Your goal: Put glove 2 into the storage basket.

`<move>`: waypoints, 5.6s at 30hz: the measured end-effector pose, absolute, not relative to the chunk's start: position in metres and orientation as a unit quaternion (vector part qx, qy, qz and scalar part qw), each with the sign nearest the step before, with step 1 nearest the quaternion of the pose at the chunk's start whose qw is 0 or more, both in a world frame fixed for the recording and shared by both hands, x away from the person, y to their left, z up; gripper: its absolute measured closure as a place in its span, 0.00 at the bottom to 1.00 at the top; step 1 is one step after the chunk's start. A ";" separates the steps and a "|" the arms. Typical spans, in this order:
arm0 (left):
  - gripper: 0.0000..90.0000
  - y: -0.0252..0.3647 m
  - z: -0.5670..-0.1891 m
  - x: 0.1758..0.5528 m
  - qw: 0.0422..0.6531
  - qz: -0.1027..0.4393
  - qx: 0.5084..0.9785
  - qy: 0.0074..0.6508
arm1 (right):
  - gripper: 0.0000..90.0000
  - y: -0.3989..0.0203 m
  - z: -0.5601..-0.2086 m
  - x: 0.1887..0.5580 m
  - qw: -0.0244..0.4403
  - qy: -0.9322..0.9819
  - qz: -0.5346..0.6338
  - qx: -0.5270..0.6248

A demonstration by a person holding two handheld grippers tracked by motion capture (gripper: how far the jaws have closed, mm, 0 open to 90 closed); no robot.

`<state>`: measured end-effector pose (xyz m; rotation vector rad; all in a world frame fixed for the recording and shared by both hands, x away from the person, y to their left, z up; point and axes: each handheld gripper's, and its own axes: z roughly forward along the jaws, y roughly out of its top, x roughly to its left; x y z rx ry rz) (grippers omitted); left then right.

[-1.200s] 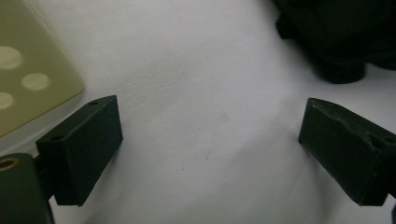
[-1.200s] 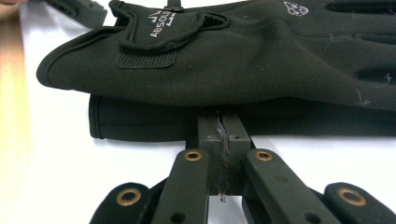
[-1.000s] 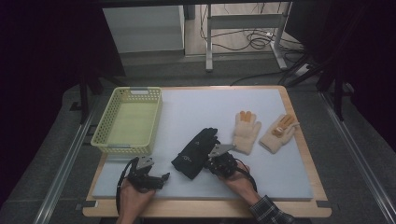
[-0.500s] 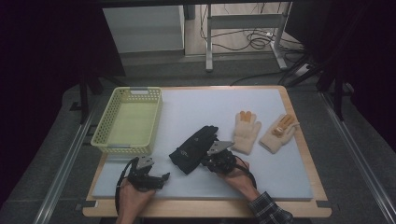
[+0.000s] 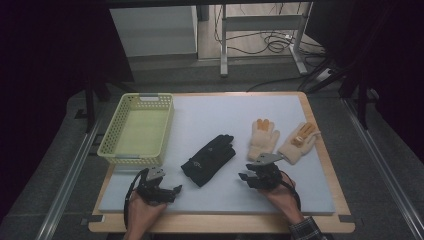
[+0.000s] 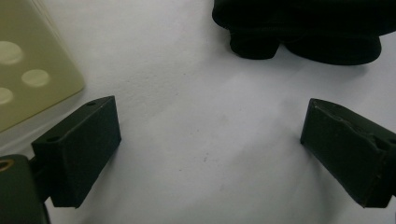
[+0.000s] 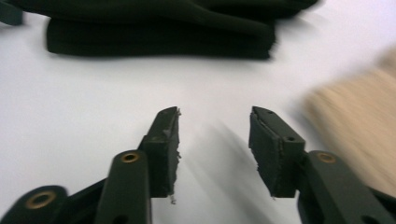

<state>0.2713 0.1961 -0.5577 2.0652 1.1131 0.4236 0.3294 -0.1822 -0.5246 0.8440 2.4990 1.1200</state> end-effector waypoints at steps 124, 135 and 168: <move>0.67 0.100 -0.451 0.408 0.285 0.111 0.860 0.408 | 0.27 -0.243 -0.531 0.334 0.178 0.846 0.357 0.355; 0.66 0.130 -0.422 0.423 0.280 0.140 0.845 0.434 | 0.27 -0.243 -0.531 0.334 0.178 0.846 0.357 0.355; 0.64 0.283 -0.437 0.449 0.213 0.190 0.768 0.573 | 0.27 -0.243 -0.532 0.334 0.178 0.845 0.359 0.355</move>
